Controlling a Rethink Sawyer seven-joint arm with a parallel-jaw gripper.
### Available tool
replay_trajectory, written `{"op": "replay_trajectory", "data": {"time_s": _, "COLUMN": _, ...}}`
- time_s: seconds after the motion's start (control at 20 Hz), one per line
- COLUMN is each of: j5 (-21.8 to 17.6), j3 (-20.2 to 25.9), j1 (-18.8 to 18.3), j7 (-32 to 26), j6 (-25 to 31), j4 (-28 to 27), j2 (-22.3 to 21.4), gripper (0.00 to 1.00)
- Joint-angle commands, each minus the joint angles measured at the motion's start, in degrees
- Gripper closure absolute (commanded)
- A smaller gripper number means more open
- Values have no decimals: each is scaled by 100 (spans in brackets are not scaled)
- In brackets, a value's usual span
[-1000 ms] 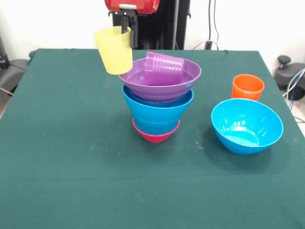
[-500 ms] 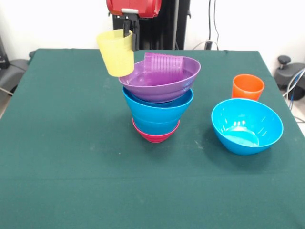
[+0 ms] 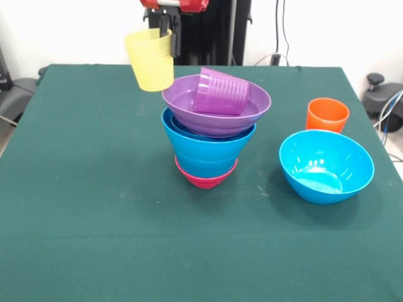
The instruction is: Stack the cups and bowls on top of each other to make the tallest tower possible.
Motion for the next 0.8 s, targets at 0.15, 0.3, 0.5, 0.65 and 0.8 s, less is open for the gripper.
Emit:
{"op": "replay_trajectory", "data": {"time_s": 0.15, "j5": 233, "j3": 284, "j1": 202, "j7": 216, "j6": 789, "j4": 358, "j2": -393, "gripper": 100}}
{"op": "replay_trajectory", "data": {"time_s": 0.3, "j5": 218, "j3": 238, "j1": 280, "j7": 278, "j6": 740, "j4": 337, "j2": -347, "gripper": 100}}
{"op": "replay_trajectory", "data": {"time_s": 0.5, "j5": 171, "j3": 120, "j1": 427, "j7": 403, "j6": 629, "j4": 291, "j2": -241, "gripper": 100}}
{"op": "replay_trajectory", "data": {"time_s": 0.65, "j5": 182, "j3": 70, "j1": 480, "j7": 429, "j6": 634, "j4": 241, "j2": -217, "gripper": 100}}
{"op": "replay_trajectory", "data": {"time_s": 0.8, "j5": 171, "j3": 48, "j1": 493, "j7": 416, "j6": 604, "j4": 211, "j2": -176, "gripper": 100}}
